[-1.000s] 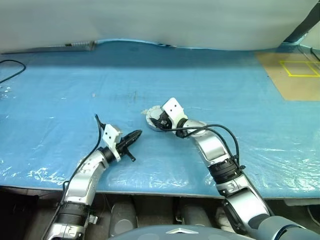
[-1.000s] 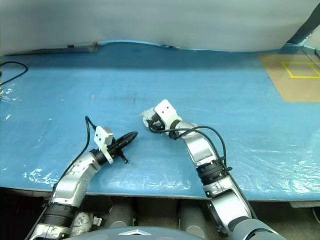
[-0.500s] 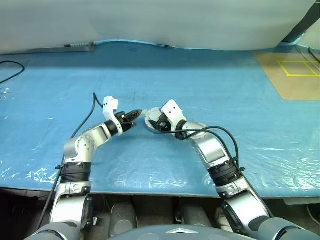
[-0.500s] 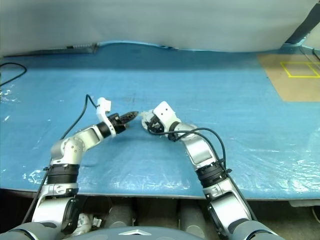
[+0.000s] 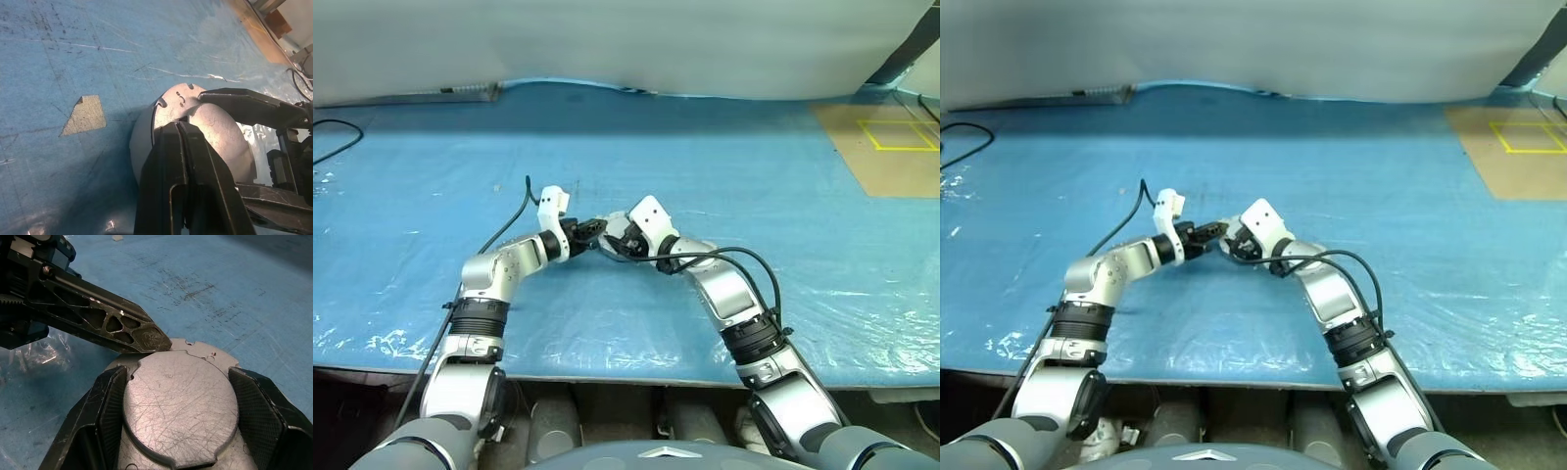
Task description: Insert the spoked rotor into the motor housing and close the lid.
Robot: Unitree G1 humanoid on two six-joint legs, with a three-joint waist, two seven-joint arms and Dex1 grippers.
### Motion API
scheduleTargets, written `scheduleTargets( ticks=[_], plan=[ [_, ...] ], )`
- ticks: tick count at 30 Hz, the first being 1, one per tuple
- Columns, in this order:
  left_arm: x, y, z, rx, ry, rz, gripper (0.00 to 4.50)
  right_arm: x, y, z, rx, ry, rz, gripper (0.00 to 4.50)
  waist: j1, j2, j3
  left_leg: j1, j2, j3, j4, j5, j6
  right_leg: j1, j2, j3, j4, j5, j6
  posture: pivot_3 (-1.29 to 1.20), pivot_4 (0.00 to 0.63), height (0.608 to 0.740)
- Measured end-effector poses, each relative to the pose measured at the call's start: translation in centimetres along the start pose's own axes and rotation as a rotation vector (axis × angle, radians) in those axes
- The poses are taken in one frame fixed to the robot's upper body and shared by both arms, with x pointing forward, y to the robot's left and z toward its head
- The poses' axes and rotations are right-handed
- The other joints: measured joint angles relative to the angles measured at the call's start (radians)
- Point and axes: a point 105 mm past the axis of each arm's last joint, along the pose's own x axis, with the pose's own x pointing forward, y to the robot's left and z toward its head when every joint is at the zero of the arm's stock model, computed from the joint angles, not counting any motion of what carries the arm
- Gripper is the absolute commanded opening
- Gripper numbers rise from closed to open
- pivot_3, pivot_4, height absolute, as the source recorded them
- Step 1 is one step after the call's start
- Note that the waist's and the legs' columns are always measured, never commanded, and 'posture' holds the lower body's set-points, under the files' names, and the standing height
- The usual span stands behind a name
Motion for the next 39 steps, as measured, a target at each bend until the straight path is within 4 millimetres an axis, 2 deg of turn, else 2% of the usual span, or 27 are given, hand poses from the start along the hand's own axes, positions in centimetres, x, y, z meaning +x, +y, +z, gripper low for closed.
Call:
scheduleTargets(
  ticks=[2,6,7,15,19,23,27,30,33,39],
  plan=[
    [0.0,-0.1,0.0,0.027,0.012,0.0,0.0,0.0,0.1,0.1,0.001,-0.005,0.005,2.97,0.0,0.0,0.0,0.0,0.0,0.0,-0.001,0.0,0.0,0.0,0.0,0.0,-0.001,0.0,0.0,0.0,0.15,0.74],
    [-0.2,-0.5,0.1,0.104,0.044,-0.012,0.0,-0.2,0.5,0.2,0.021,-0.034,0.033,4.32,0.0,0.0,0.0,-0.001,0.0,0.0,-0.005,0.0,0.0,0.0,0.0,-0.001,-0.007,0.0,0.0,0.0,0.15,0.74],
    [-0.2,-0.6,0.1,0.112,0.046,-0.017,0.0,-0.2,0.7,0.3,0.027,-0.044,0.042,4.46,0.0,0.0,0.0,-0.001,-0.001,0.0,-0.005,0.0,0.0,0.0,0.0,-0.001,-0.008,0.0,0.0,0.0,0.15,0.74],
    [-0.4,-0.8,-0.1,0.155,0.07,-0.039,0.0,-1.1,0.8,1.1,0.105,-0.118,0.061,4.46,0.002,0.001,0.0,-0.004,-0.001,-0.001,-0.008,0.0,0.0,-0.001,0.0,-0.004,-0.009,0.0,0.0,0.0,0.15,0.74],
    [-0.3,-1.0,-0.2,0.167,0.078,-0.049,0.0,-2.3,0.8,2.4,0.09,-0.171,0.091,4.46,0.005,0.001,0.0,-0.004,-0.001,-0.001,-0.008,0.0,0.0,-0.001,0.0,-0.004,-0.009,0.0,0.0,0.0,0.15,0.74],
    [-0.3,-1.2,-0.3,0.17,0.083,-0.055,0.0,-3.9,-0.7,3.0,0.149,-0.204,0.064,4.46,0.011,0.001,0.0,-0.004,-0.001,-0.001,-0.008,0.0,0.0,-0.001,-0.001,-0.003,-0.01,0.0,0.001,0.0,0.15,0.74],
    [-0.3,-1.2,-0.4,0.175,0.083,-0.058,0.0,-4.6,-2.4,1.9,0.274,-0.155,-0.002,4.46,0.012,0.001,0.0,-0.004,-0.001,-0.001,-0.008,0.0,0.0,-0.001,-0.001,-0.003,-0.01,0.0,0.001,0.0,0.15,0.74],
    [-0.1,-1.4,-0.4,0.181,0.083,-0.066,0.0,-5.2,-3.4,-0.3,0.452,-0.07,-0.046,4.46,0.018,0.001,0.0,-0.004,-0.002,-0.001,-0.008,0.0,0.0,-0.001,-0.001,-0.003,-0.01,0.0,0.001,0.0,0.15,0.74],
    [0.0,-1.5,-0.4,0.183,0.084,-0.071,0.0,-5.6,-3.3,-1.8,0.564,-0.019,-0.048,4.46,0.025,0.001,0.0,-0.004,-0.002,-0.001,-0.009,0.0,0.0,-0.001,-0.001,-0.003,-0.01,-0.001,0.001,0.0,0.15,0.74],
    [0.2,-1.6,-0.5,0.185,0.084,-0.074,0.0,-5.5,-2.4,-3.0,0.77,0.02,-0.022,4.46,0.028,0.001,0.0,-0.004,-0.003,-0.001,-0.009,0.0,0.0,-0.001,-0.002,-0.003,-0.01,-0.001,0.001,0.0,0.15,0.74]
  ],
)
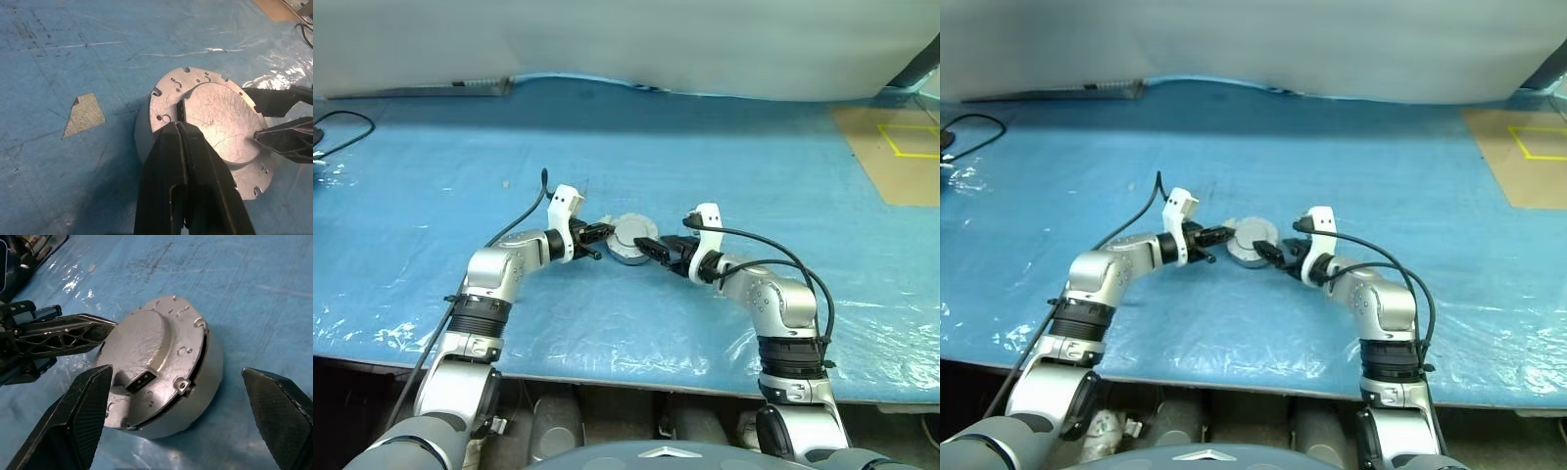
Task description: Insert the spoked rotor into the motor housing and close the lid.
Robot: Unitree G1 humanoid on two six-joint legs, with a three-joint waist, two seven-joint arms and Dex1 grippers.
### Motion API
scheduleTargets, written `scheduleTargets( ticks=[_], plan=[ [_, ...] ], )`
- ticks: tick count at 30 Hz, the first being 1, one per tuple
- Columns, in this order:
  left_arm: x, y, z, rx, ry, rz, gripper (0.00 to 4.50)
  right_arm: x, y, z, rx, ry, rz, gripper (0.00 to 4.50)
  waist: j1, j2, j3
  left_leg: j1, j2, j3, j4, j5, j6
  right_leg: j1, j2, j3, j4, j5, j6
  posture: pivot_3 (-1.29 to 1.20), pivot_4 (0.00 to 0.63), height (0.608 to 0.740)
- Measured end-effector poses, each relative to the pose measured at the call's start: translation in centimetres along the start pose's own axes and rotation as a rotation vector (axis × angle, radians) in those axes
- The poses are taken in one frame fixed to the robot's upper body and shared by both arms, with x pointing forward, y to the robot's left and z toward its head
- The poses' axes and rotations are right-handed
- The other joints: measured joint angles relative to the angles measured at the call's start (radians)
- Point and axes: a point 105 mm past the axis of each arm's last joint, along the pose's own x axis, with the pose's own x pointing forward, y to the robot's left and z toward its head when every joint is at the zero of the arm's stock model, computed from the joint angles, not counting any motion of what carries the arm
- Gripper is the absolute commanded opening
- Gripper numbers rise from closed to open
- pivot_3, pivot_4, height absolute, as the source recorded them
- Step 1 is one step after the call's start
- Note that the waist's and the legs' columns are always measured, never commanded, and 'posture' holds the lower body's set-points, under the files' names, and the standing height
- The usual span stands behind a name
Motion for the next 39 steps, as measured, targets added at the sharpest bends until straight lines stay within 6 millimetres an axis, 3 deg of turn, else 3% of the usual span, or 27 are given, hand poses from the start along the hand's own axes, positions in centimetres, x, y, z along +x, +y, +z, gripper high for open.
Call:
scheduleTargets(
  ticks=[7,8,10,15,19,28,34,39],
  plan=[
    [0.0,0.0,0.0,0.007,0.001,0.0,0.0,0.0,0.9,-0.8,0.242,0.012,0.081,4.46,0.0,0.0,0.0,0.001,0.0,0.0,-0.001,0.0,0.0,0.0,0.0,0.0,0.0,0.0,0.0,0.0,0.15,0.74],
    [0.0,0.0,0.0,0.008,0.001,0.001,0.0,0.1,1.0,-0.8,0.291,0.005,0.092,4.3,0.0,0.0,0.0,0.001,0.0,0.0,-0.001,0.0,0.0,0.0,0.0,0.0,0.0,0.0,0.0,0.0,0.15,0.74],
    [0.0,0.0,0.0,0.009,0.001,0.001,0.0,0.2,1.0,-0.8,0.366,0.003,0.104,3.9,0.0,0.0,0.0,0.001,0.0,0.0,-0.001,0.0,0.0,0.0,0.0,0.0,0.0,0.0,0.0,0.0,0.15,0.74],
    [-0.2,0.2,0.0,0.01,0.001,0.008,0.0,-0.1,0.7,-1.4,0.556,0.003,0.142,2.18,0.0,0.001,0.0,0.001,-0.001,0.0,-0.003,0.0,0.0,0.0,0.0,0.0,0.0,-0.001,0.001,0.0,0.15,0.74],
    [-0.3,0.6,-0.2,0.009,0.01,0.025,0.0,-0.3,0.7,-1.2,0.619,-0.009,0.16,1.18,0.002,0.003,0.0,0.001,-0.001,0.0,-0.003,0.0,0.0,0.0,-0.001,0.0,0.0,-0.001,0.002,0.0,0.15,0.74],
    [-0.2,0.5,-0.2,0.007,0.007,0.015,0.0,-0.6,0.4,-1.4,0.677,-0.012,0.17,1.14,0.003,0.003,-0.001,0.001,-0.003,-0.001,-0.005,0.0,-0.001,0.0,-0.002,0.0,-0.001,-0.002,0.003,0.0,0.15,0.74],
    [-1.0,1.6,0.0,-0.148,-0.068,0.037,1.9,-0.4,0.8,-1.4,0.7,-0.018,0.184,1.14,0.001,0.004,0.0,-0.002,-0.003,-0.001,-0.005,0.0,-0.001,-0.003,-0.002,0.0,-0.001,-0.002,0.003,0.0,0.15,0.74],
    [-1.9,1.5,0.7,-0.402,-0.213,-0.026,3.71,0.0,1.2,-1.4,0.76,-0.035,0.197,1.14,-0.002,0.004,0.0,-0.006,-0.003,-0.001,-0.007,0.0,-0.001,-0.008,-0.001,0.0,0.0,0.0,0.006,0.0,0.15,0.74]
  ],
)
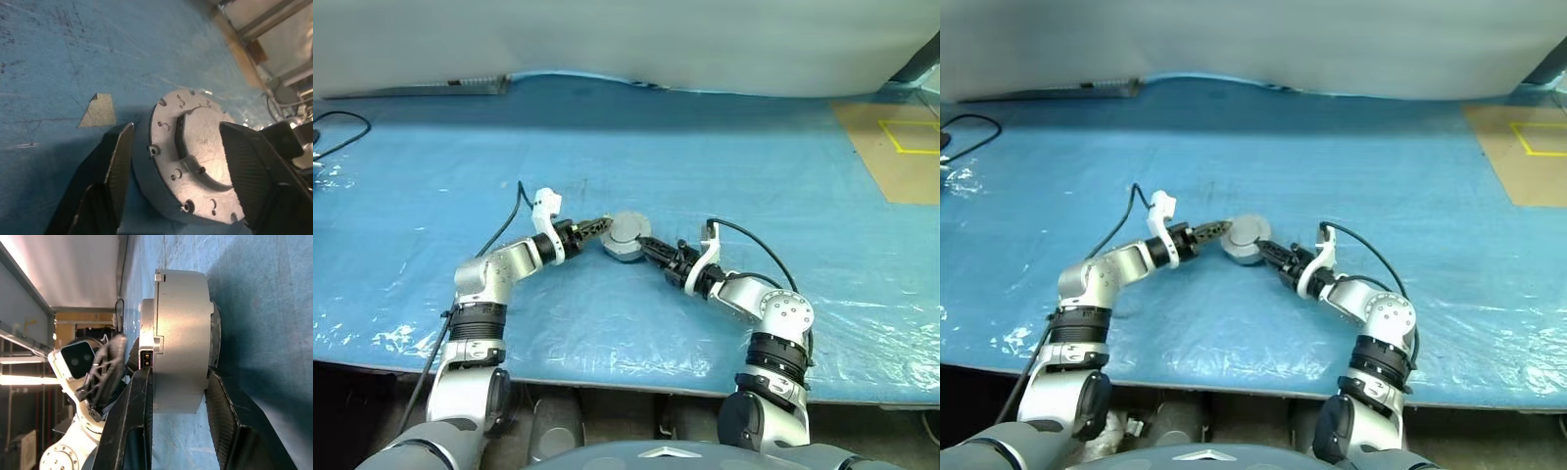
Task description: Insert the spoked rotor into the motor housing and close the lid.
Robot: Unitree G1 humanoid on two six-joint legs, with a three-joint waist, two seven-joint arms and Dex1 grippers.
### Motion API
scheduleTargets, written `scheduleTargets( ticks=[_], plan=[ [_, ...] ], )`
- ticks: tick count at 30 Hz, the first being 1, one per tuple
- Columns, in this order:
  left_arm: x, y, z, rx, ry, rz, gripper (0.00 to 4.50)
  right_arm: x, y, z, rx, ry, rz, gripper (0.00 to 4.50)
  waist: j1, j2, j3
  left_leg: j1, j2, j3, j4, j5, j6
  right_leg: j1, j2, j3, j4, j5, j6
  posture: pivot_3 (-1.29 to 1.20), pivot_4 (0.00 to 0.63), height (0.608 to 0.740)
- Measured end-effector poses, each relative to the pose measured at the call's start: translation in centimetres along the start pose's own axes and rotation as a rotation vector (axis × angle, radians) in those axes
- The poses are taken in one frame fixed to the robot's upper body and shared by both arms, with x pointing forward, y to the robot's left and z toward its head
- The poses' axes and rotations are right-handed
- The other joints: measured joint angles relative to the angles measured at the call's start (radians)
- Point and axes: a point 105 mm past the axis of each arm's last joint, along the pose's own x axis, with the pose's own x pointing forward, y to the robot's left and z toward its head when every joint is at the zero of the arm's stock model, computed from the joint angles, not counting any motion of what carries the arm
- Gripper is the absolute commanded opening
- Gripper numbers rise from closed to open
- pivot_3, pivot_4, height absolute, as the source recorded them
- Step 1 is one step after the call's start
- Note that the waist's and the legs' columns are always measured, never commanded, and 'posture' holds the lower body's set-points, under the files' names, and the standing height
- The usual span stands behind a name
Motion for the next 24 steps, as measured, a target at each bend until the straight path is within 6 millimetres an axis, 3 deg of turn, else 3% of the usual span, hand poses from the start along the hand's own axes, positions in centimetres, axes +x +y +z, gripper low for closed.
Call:
scheduleTargets(
  ticks=[2,3,7,12,24],
  plan=[
    [-0.9,0.3,0.7,-0.117,-0.08,-0.01,4.4,0.1,0.2,0.1,0.008,-0.004,0.006,1.14,-0.001,0.0,0.0,-0.003,0.0,0.0,0.0,0.0,0.0,-0.004,0.0,0.0,0.001,0.001,0.001,0.0,0.15,0.74],
    [-1.4,0.6,0.9,-0.171,-0.115,-0.014,4.5,0.2,0.3,0.2,0.011,-0.007,0.007,1.14,-0.001,0.0,0.0,-0.004,0.0,0.0,0.0,0.0,0.0,-0.004,0.0,0.0,0.001,0.001,0.002,0.0,0.15,0.74],
    [-2.9,1.3,0.7,-0.354,-0.219,-0.022,4.5,0.5,0.9,0.6,0.014,-0.019,0.017,1.14,0.002,0.0,0.0,-0.008,0.0,-0.001,0.0,0.0,0.0,-0.006,0.0,-0.001,0.0,0.001,0.002,0.0,0.15,0.74],
    [-2.9,0.8,-0.1,-0.497,-0.272,-0.051,4.5,1.1,2.5,0.8,0.01,-0.013,0.071,1.14,0.005,0.0,0.001,-0.009,-0.001,-0.002,0.0,0.0,0.0,-0.006,0.0,-0.001,0.0,0.002,0.003,0.0,0.15,0.74],
    [-1.4,-0.8,-0.6,-0.587,-0.308,-0.126,4.5,2.1,4.5,-0.1,-0.003,0.045,0.119,1.14,0.005,0.0,0.001,-0.008,-0.001,-0.002,0.0,0.0,0.0,-0.006,0.0,-0.001,0.001,0.003,0.005,0.0,0.15,0.74]
  ],
)
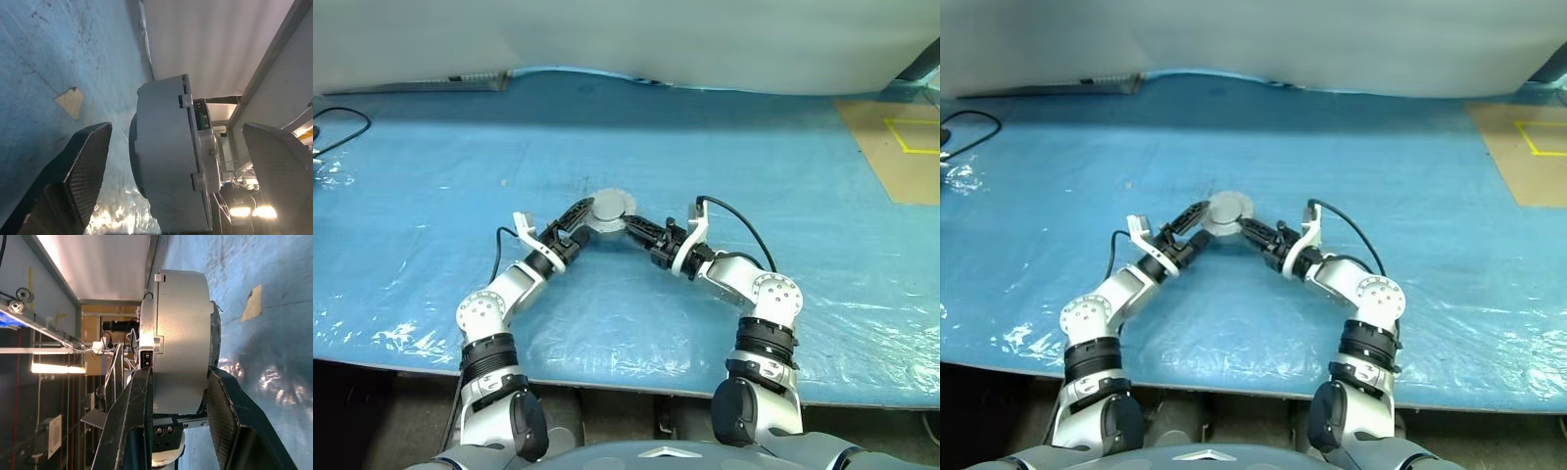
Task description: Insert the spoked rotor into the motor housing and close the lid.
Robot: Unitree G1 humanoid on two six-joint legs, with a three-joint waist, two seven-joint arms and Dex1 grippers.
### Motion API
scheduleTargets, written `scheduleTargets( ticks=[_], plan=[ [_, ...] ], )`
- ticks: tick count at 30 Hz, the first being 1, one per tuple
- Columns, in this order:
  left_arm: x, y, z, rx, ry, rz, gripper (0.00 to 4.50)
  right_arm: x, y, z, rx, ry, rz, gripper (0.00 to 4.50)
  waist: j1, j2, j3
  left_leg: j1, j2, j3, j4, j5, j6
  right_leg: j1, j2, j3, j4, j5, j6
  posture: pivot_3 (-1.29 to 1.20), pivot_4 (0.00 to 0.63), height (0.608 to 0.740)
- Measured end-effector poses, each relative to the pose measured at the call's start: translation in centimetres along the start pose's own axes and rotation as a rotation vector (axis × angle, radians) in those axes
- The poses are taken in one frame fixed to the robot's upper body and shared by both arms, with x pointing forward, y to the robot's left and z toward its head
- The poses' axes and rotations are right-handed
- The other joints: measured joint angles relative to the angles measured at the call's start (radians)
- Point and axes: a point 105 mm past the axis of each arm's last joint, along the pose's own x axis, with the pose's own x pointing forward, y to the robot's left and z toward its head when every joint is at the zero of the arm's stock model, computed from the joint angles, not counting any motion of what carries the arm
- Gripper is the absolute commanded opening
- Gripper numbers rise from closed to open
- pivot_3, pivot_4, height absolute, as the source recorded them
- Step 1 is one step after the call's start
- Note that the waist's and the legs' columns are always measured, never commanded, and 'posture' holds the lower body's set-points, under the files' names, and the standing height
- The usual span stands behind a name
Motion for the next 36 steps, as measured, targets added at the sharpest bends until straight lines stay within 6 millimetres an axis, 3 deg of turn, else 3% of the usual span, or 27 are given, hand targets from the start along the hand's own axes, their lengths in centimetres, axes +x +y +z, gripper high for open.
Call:
scheduleTargets(
  ticks=[7,10,14,26,29,33,36],
  plan=[
    [1.7,-0.7,-1.3,-0.057,0.039,-0.056,4.5,0.7,0.9,-0.9,-0.005,0.047,0.022,1.14,0.003,0.0,0.0,-0.001,0.0,0.0,0.002,0.0,0.0,0.0,0.0,0.001,0.001,0.001,0.001,0.0,0.15,0.74],
    [1.8,-0.7,-1.5,-0.075,0.045,-0.065,3.9,0.9,1.2,-1.0,-0.001,0.046,0.027,1.14,0.003,0.0,0.0,-0.001,0.0,0.0,0.003,0.0,0.0,0.0,0.0,0.001,0.001,0.001,0.002,0.0,0.15,0.74],
    [1.7,-1.0,-1.4,-0.103,0.041,-0.089,2.5,1.0,1.2,-1.0,0.011,0.043,0.029,1.14,0.003,0.0,0.0,-0.001,0.0,-0.001,0.004,0.0,0.0,0.0,0.0,0.001,0.001,0.001,0.002,0.0,0.15,0.74],
    [1.3,-0.8,-0.4,-0.125,-0.028,-0.071,2.45,1.7,1.2,-1.0,-0.053,0.037,0.016,1.14,0.005,0.0,0.0,-0.004,0.0,-0.002,0.011,0.0,0.0,0.0,0.0,0.001,0.002,0.003,0.004,0.0,0.15,0.74],
    [2.2,-0.4,-0.1,-0.079,-0.005,-0.029,2.45,1.4,0.9,-0.4,-0.273,0.027,-0.053,2.2,0.009,0.0,0.0,-0.003,0.0,-0.002,0.013,0.0,0.0,0.002,0.0,0.001,0.002,0.004,0.006,0.0,0.15,0.74],
    [2.0,1.7,4.4,0.048,-0.091,0.133,2.44,0.2,-1.0,-0.4,-0.589,0.061,-0.182,3.62,0.007,-0.001,0.0,-0.003,0.0,-0.004,0.014,0.0,0.0,0.002,0.001,0.001,0.002,0.004,0.006,0.0,0.15,0.74],
    [2.9,2.3,6.0,0.096,-0.108,0.177,2.43,0.3,-2.1,-0.8,-0.757,0.072,-0.233,4.5,0.015,-0.002,0.0,-0.004,-0.001,-0.004,0.014,0.0,0.0,0.002,0.0,0.001,0.002,0.004,0.006,0.0,0.15,0.74]
  ],
)
